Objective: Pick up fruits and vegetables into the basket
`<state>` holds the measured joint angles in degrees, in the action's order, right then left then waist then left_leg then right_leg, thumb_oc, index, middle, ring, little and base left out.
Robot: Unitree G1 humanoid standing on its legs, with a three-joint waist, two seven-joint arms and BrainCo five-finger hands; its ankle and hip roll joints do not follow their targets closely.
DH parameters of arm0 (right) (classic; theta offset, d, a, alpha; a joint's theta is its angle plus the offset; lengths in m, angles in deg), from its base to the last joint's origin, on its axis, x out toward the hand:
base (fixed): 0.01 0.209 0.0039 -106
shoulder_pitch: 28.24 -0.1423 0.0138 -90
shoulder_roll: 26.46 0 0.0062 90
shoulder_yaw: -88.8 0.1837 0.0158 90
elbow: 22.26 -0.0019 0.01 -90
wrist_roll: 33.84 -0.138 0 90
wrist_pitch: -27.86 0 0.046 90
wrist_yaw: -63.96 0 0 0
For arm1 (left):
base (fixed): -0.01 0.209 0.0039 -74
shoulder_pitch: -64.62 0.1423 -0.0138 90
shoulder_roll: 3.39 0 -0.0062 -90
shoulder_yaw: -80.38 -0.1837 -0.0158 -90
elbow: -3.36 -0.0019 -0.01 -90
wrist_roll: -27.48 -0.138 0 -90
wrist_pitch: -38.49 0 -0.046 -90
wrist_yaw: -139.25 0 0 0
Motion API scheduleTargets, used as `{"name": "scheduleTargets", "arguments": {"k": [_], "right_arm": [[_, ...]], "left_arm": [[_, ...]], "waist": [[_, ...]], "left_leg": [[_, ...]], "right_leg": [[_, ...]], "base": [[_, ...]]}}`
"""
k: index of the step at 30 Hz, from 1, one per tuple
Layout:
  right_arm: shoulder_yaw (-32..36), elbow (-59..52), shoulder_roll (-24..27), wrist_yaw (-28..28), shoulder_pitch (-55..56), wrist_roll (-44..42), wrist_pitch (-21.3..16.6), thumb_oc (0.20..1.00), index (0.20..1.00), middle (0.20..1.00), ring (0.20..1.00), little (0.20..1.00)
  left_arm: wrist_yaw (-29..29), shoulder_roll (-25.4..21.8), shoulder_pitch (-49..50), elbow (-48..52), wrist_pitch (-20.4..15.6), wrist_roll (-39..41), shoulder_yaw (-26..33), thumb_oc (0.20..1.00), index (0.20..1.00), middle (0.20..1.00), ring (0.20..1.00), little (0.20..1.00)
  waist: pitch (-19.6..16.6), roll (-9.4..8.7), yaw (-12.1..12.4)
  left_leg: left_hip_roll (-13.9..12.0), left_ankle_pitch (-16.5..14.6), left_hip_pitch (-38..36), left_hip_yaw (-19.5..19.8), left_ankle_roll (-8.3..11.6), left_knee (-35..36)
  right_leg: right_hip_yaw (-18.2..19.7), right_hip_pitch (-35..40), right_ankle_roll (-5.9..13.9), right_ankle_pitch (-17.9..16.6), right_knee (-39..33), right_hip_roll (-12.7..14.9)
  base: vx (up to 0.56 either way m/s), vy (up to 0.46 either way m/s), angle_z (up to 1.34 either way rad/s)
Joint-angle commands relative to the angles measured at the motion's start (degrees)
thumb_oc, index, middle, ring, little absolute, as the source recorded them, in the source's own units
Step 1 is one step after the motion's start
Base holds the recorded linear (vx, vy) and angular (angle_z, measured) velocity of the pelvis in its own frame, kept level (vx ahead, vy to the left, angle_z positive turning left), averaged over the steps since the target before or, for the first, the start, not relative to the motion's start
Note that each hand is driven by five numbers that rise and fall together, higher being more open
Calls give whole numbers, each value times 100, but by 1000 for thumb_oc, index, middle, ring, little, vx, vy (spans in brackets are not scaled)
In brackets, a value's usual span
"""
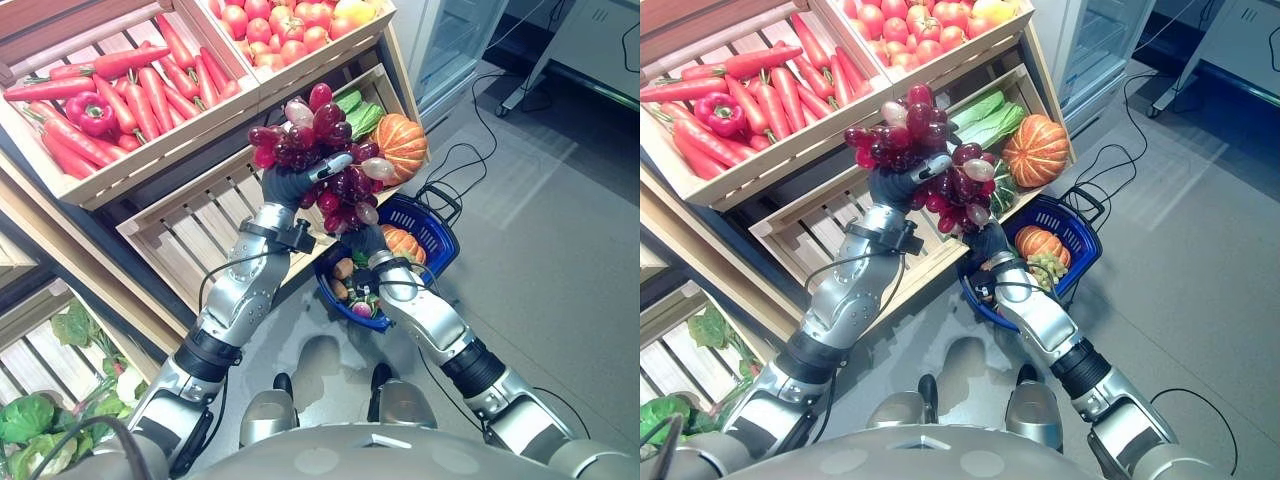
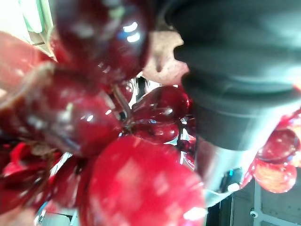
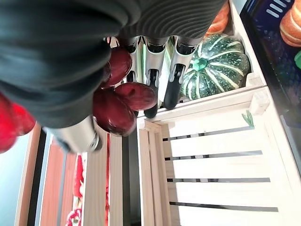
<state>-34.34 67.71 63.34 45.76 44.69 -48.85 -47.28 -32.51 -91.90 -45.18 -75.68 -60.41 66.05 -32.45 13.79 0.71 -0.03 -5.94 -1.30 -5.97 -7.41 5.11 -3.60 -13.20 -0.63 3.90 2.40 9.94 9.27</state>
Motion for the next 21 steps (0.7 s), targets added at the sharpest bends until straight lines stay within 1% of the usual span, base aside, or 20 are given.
{"name": "scheduleTargets", "arguments": {"k": [1, 7, 12, 13, 14, 15, 16, 17, 19, 20, 21], "right_arm": [[-136, -309, -264, 69, -632, 222, -536, 200, 200, 200, 200, 200], [-97, -314, -192, 191, -628, 219, -731, 200, 200, 200, 200, 200], [-97, -208, -199, 280, -601, 98, -953, 200, 200, 200, 200, 200], [-88, -195, -201, 286, -588, 64, -994, 200, 200, 200, 200, 200], [-79, -192, -202, 310, -577, -1, -1036, 200, 200, 200, 200, 200], [-79, -193, -202, 307, -576, -12, -1042, 200, 200, 200, 200, 200], [-69, -189, -206, 315, -562, -75, -1074, 200, 200, 200, 200, 200], [-29, -178, -214, 348, -526, -152, -1130, 200, 200, 200, 200, 200], [12, -179, -207, 388, -496, -192, -1160, 200, 200, 200, 200, 200], [47, -173, -196, 424, -450, -221, -1225, 200, 200, 200, 200, 200], [70, -170, -192, 443, -419, -244, -1266, 200, 200, 200, 200, 200]], "left_arm": [[-80, -68, -426, 881, -152, 43, -275, 200, 200, 200, 200, 200], [-124, -104, -364, 813, -50, -45, -294, 200, 200, 200, 200, 200], [8, -118, -322, 635, 67, -172, -306, 200, 200, 200, 200, 200], [39, -122, -314, 606, 91, -191, -305, 244, 244, 244, 244, 244], [120, -126, -300, 579, 142, -249, -303, 473, 473, 473, 473, 473], [133, -126, -298, 576, 150, -257, -304, 473, 473, 473, 473, 473], [158, -128, -292, 542, 165, -261, -297, 520, 520, 520, 520, 520], [176, -128, -281, 483, 194, -315, -278, 492, 492, 492, 492, 492], [190, -129, -267, 457, 199, -338, -262, 517, 517, 517, 517, 517], [266, -134, -242, 418, 204, -353, -240, 746, 746, 746, 746, 746], [280, -141, -226, 400, 262, -318, -216, 1000, 1000, 1000, 1000, 1000]], "waist": [[3, -187, 43], [3, -191, 49], [6, -176, 51], [4, -176, 50], [4, -174, 50], [4, -174, 51], [4, -173, 50], [2, -170, 45], [-3, -164, 37], [-9, -159, 29], [-13, -154, 25]], "left_leg": [[-106, -682, 110, -154, -158, -628], [-123, -673, 101, -156, -149, -602], [-142, -663, 89, -165, -141, -597], [-144, -664, 86, -166, -142, -596], [-146, -663, 85, -168, -142, -597], [-147, -663, 85, -168, -142, -598], [-149, -662, 82, -170, -142, -597], [-157, -659, 79, -171, -139, -600], [-160, -656, 78, -174, -135, -601], [-167, -653, 73, -175, -134, -597], [-170, -651, 69, -174, -134, -595]], "right_leg": [[3, 517, 585, 125, -251, 593], [-7, 516, 583, 124, -258, 584], [-18, 520, 580, 126, -256, 584], [-19, 520, 580, 128, -253, 583], [-16, 520, 578, 130, -250, 580], [-17, 520, 577, 130, -250, 579], [-18, 523, 574, 130, -251, 576], [-18, 529, 573, 132, -252, 572], [-14, 529, 570, 132, -254, 568], [-5, 528, 566, 135, -251, 560], [-1, 530, 565, 138, -252, 558]], "base": [[0, 0, 0], [-1, -3, 1], [0, 0, 0], [0, 0, 0], [0, 0, 0], [0, 0, 0], [0, 0, 0], [0, 0, 0], [0, 0, 0], [0, 0, 0], [0, 0, 0]]}}
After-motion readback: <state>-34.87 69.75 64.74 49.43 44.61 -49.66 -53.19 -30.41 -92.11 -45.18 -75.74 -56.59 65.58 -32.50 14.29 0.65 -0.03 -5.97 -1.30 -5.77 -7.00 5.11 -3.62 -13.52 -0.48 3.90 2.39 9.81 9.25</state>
